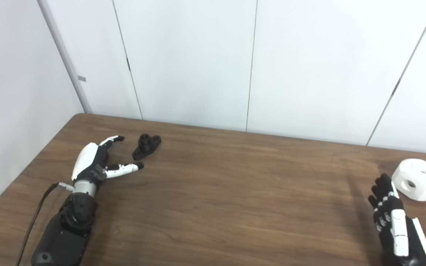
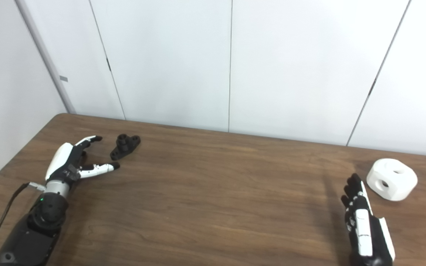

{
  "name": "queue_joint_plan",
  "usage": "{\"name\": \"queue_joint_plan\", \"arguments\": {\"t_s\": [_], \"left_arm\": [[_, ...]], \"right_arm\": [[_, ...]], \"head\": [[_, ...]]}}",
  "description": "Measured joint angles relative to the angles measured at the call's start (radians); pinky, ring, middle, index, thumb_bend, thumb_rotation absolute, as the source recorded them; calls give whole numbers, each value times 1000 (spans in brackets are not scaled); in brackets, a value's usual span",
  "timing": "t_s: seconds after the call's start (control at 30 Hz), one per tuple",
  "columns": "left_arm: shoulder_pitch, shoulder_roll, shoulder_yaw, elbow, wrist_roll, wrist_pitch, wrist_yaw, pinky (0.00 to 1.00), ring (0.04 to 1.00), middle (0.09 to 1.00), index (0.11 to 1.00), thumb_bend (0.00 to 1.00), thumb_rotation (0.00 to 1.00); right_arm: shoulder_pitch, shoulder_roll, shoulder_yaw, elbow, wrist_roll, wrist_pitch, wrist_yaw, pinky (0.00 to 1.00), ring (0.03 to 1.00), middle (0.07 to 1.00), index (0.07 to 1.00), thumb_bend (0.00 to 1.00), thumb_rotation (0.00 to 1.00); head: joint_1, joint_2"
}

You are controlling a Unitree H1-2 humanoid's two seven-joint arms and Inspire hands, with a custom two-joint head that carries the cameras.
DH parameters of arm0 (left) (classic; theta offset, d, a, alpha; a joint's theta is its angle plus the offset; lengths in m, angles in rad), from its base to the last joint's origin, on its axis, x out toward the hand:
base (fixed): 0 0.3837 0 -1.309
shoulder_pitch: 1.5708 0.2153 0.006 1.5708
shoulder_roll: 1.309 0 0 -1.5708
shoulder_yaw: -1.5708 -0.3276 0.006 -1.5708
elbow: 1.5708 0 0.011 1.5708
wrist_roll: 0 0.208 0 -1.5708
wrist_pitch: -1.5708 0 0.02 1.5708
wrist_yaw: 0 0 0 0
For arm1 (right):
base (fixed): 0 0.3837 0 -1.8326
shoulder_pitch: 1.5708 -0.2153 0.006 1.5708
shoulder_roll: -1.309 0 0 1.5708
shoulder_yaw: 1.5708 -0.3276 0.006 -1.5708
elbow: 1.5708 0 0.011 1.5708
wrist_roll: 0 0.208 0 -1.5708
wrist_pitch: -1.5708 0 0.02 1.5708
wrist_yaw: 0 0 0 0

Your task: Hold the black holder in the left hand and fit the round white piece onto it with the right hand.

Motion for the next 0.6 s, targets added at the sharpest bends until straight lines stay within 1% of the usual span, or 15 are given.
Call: {"name": "queue_joint_plan", "arguments": {"t_s": [0.17,0.23,0.33,0.43,0.53,0.6], "left_arm": [[-30,0,-32,73,5,-64,43,834,894,876,804,928,291],[-40,0,-43,89,3,-71,49,845,900,877,803,930,287],[-56,0,-59,109,3,-82,54,833,894,871,796,939,288],[-67,0,-72,119,8,-83,59,810,874,855,784,944,249],[-79,0,-79,141,8,-104,62,811,869,850,770,949,204],[-83,1,-86,148,8,-114,62,810,865,847,754,956,193]], "right_arm": [[5,0,-2,-6,3,15,1,1000,1000,1000,1000,364,981],[7,0,-2,-8,3,16,3,1000,1000,1000,1000,366,991],[12,0,-3,-17,2,19,3,1000,1000,1000,1000,370,998],[27,1,-3,-33,2,24,3,1000,1000,1000,1000,363,1000],[33,1,-3,-40,0,38,0,1000,1000,1000,1000,356,1000],[38,2,-3,-47,-3,46,-6,1000,1000,1000,1000,353,1000]], "head": [[-2,5],[-3,6],[-5,11],[-6,14],[-9,15],[-9,20]]}}
